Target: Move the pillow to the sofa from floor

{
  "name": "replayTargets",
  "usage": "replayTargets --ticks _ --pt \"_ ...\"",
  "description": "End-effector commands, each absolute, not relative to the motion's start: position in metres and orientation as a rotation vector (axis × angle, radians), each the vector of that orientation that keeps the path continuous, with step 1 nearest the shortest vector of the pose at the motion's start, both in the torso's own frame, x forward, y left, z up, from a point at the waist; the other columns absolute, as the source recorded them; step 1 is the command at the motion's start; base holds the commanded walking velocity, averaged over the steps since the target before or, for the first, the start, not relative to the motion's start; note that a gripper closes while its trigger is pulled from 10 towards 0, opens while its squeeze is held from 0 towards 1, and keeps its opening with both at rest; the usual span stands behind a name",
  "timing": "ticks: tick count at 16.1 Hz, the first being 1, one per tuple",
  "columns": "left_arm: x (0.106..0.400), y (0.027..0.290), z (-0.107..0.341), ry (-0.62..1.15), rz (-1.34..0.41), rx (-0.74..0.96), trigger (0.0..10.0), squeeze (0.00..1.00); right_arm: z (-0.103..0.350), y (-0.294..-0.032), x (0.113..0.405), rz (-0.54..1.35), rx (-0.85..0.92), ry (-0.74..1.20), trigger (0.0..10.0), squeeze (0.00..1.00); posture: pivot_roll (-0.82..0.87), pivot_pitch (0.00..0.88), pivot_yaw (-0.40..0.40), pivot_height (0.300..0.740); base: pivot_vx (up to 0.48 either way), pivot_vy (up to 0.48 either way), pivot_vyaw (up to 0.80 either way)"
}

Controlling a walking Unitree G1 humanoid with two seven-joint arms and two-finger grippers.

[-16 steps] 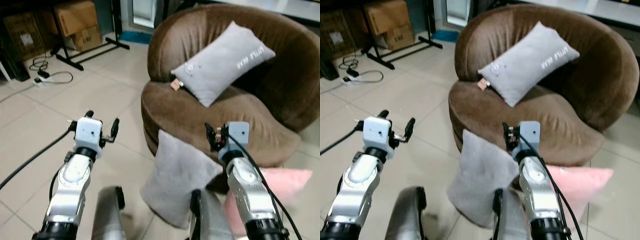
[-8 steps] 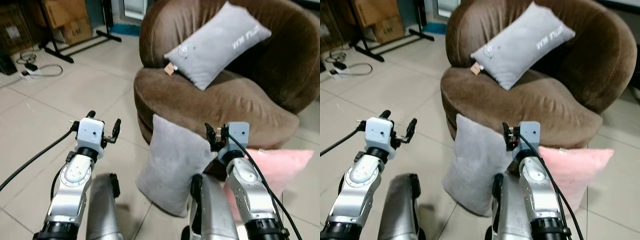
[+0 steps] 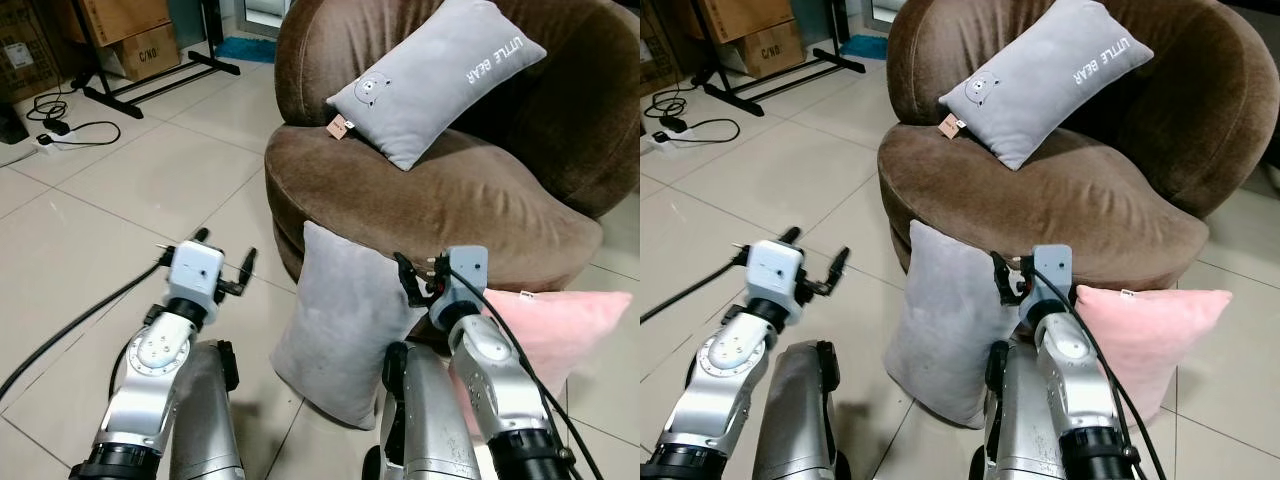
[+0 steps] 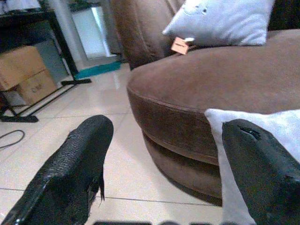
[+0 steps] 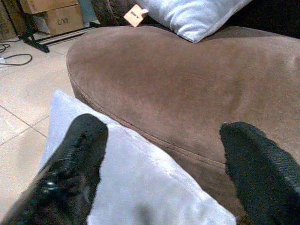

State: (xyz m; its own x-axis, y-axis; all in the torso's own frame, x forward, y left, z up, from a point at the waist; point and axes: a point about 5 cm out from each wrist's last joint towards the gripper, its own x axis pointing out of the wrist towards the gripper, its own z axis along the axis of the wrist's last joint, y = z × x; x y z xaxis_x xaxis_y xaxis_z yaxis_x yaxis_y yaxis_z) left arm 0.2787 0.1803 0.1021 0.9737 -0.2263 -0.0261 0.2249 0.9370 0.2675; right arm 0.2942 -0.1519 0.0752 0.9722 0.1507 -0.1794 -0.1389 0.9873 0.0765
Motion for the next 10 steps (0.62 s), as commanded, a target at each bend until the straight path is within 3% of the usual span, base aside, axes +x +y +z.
replayTargets --ticks 1,3,4,5,10 --pt "0.278 0.18 0.099 0.015 -0.271 0.29 10.0 0.21 0.072 -0.159 0.298 0.137 0.069 0.212 10.0 1.0 0.0 0.005 -0.059 0.421 0.0 0.0 0.0" --pt "0.277 0.175 0.096 0.034 -0.324 0.307 10.0 0.2 0.065 -0.163 0.305 0.117 0.025 0.26 10.0 1.0 0.0 0.033 -0.053 0.421 0.0 0.0 0.0" --pt "0.276 0.173 0.094 0.042 -0.352 0.314 10.0 0.19 0.062 -0.165 0.308 0.119 0.017 0.278 10.0 0.45 0.0 0.057 -0.045 0.421 0.0 0.0 0.0" --pt "0.272 0.171 0.092 0.056 -0.407 0.33 10.0 0.19 0.059 -0.166 0.313 0.127 0.002 0.306 10.0 0.0 0.0 0.092 -0.031 0.421 0.0 0.0 0.0" --pt "0.255 0.175 0.099 0.079 -0.521 0.35 10.0 0.2 0.051 -0.17 0.33 0.117 -0.013 0.378 10.0 0.0 0.04 0.205 0.008 0.421 0.0 0.0 0.0"
